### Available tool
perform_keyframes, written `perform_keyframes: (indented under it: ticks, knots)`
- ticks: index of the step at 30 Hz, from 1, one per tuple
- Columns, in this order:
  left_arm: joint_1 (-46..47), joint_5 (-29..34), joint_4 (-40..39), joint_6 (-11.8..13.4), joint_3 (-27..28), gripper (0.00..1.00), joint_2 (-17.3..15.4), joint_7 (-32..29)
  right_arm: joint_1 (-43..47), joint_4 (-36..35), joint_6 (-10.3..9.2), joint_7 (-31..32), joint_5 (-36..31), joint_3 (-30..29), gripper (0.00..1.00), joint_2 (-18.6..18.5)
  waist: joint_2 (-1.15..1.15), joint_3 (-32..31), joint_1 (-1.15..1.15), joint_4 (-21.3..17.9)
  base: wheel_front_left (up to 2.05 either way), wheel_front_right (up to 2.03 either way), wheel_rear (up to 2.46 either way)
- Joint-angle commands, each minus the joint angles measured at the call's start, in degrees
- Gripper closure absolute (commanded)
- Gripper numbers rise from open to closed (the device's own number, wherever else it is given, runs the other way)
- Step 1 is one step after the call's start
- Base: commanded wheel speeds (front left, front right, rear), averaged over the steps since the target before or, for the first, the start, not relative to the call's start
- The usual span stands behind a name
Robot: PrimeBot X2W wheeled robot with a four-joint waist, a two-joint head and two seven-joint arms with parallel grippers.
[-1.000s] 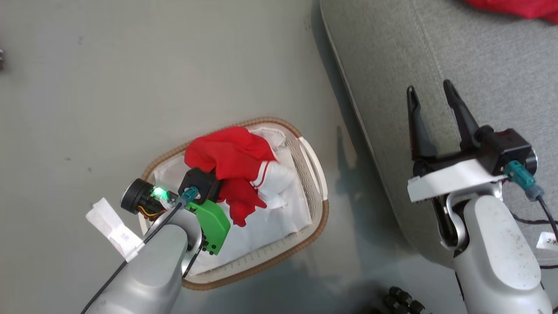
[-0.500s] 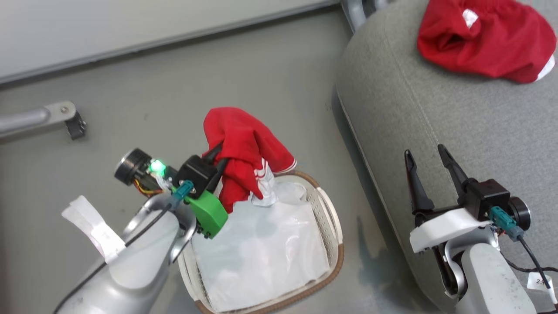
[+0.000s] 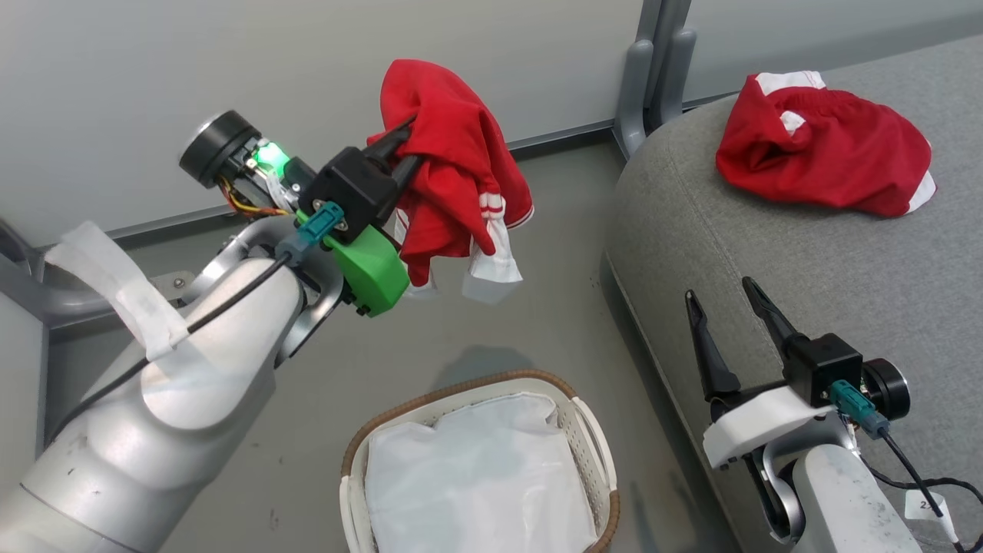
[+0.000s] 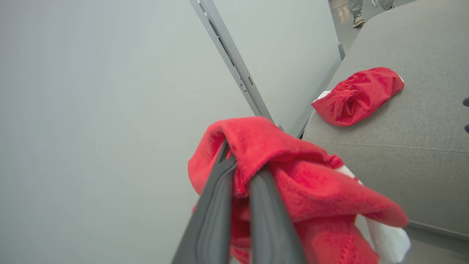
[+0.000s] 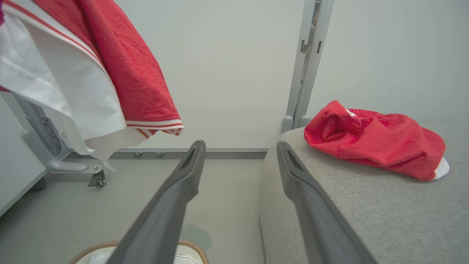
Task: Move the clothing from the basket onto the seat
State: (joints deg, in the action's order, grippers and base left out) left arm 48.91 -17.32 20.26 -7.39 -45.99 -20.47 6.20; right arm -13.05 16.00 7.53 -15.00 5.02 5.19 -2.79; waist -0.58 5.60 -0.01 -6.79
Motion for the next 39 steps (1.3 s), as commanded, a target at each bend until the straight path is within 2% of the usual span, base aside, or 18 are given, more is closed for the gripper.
perform_keyframes:
  ticks: [1, 9, 19, 34, 35, 36, 38, 39]
  knots:
    - [1.69, -0.76, -0.87, -0.14, -0.17, 1.0, -0.63, -0.4, -0.73, 0.08, -0.08, -0.28, -0.33, 0.45, 0.0, -0.21, 0.58, -1.22, 0.01, -0.14, 0.0, 0.0, 0.0]
    - [5.93, -2.92, -4.04, -0.15, -2.15, 1.0, -1.66, -2.03, -3.31, 0.97, -0.08, -0.28, -1.82, 4.09, 0.0, -0.19, 0.58, -2.77, 0.01, -0.26, 0.0, 0.0, 0.0]
    - [7.51, -4.36, -9.09, -0.15, -5.86, 1.0, -0.72, -3.7, -8.99, 4.95, -0.08, -0.28, -5.29, 8.38, 0.0, -0.2, 0.58, -3.79, 0.01, 1.43, 0.0, 0.0, 0.0]
    - [5.53, -6.53, -13.54, -0.08, -11.67, 1.0, 0.15, -4.94, -19.58, 8.95, -0.08, -0.28, -3.64, 15.73, 0.0, -0.2, 0.58, -4.5, 0.01, 3.65, 0.0, 0.0, 0.0]
    - [5.31, -6.91, -13.65, -0.08, -11.92, 1.0, 0.23, -4.84, -20.19, 9.6, -0.08, -0.27, -3.21, 16.18, 0.1, -0.2, 0.58, -4.56, 0.01, 3.84, 0.0, 0.0, 0.0]
    - [5.07, -7.01, -13.64, -0.07, -12.07, 1.0, 0.23, -4.7, -20.7, 9.94, -0.08, -0.28, -2.93, 16.32, 0.52, -0.21, 0.58, -4.61, 0.01, 3.97, 0.0, 0.0, 0.0]
    - [4.49, -7.46, -13.4, 0.04, -12.19, 1.0, 0.05, -4.48, -21.38, 10.49, -0.08, -0.28, -2.08, 16.63, 1.0, -0.2, 0.58, -4.72, 0.01, 4.22, 0.0, 0.0, 0.0]
    - [4.03, -7.75, -13.17, 0.3, -12.17, 1.0, -0.12, -4.35, -21.69, 10.65, -0.08, -0.28, -1.8, 16.7, 1.0, -0.2, 0.58, -4.78, 0.01, 4.32, 0.0, 0.0, 0.0]
